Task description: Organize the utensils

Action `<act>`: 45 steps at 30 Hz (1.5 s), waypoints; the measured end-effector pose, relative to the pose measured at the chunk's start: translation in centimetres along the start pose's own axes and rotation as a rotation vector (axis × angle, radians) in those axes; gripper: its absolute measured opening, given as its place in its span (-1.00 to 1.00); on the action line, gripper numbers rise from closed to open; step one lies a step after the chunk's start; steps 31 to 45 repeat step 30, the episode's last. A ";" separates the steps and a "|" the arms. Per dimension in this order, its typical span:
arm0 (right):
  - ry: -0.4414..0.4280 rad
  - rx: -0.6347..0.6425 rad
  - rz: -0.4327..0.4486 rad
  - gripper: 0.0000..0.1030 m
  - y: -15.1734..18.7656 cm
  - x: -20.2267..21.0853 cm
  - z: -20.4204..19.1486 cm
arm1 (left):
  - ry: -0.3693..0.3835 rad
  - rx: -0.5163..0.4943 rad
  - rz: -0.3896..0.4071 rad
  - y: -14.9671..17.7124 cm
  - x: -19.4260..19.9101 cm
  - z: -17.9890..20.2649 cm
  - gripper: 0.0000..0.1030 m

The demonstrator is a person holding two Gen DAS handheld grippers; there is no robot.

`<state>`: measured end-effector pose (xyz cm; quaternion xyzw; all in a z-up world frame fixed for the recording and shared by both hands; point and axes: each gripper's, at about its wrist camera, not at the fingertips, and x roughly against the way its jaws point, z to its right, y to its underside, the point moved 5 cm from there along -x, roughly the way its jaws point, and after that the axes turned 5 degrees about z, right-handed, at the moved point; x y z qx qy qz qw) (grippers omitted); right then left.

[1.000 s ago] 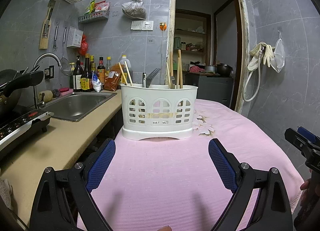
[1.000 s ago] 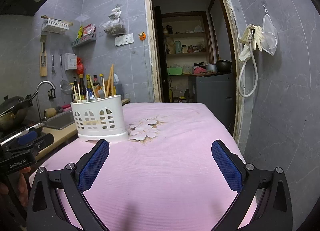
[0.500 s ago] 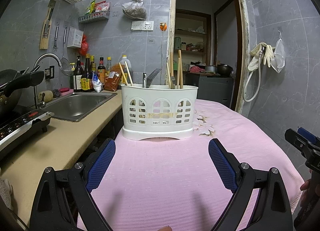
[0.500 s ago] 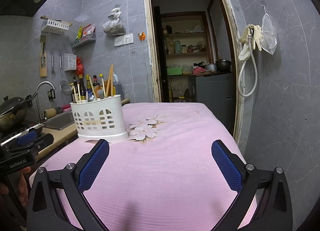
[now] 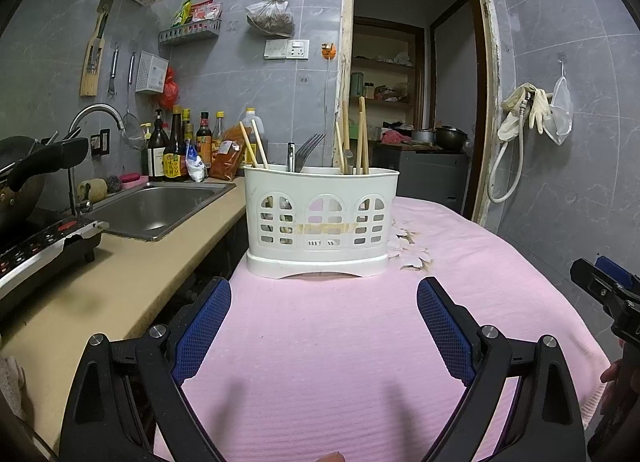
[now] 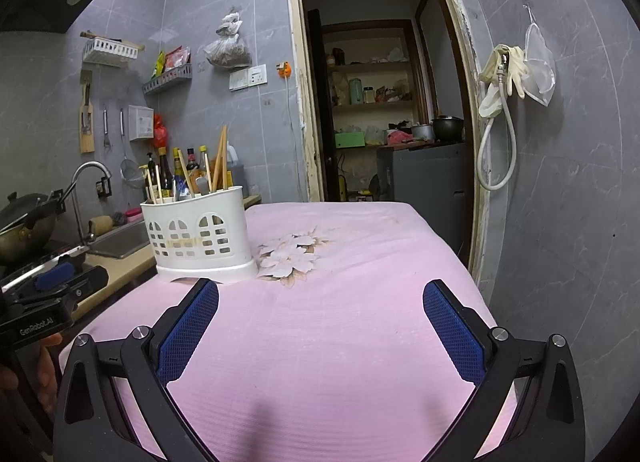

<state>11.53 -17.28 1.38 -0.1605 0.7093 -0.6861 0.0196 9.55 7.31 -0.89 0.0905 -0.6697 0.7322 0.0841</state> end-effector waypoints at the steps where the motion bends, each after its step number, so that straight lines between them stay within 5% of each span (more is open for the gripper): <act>1: 0.000 0.000 0.000 1.00 0.0 0.0 0.0 | 0.001 0.000 0.000 0.0 0.0 0.0 0.77; 45: -0.001 -0.010 -0.007 1.00 0.5 -0.3 -0.5 | -0.015 0.023 -0.012 0.6 -0.7 0.1 0.77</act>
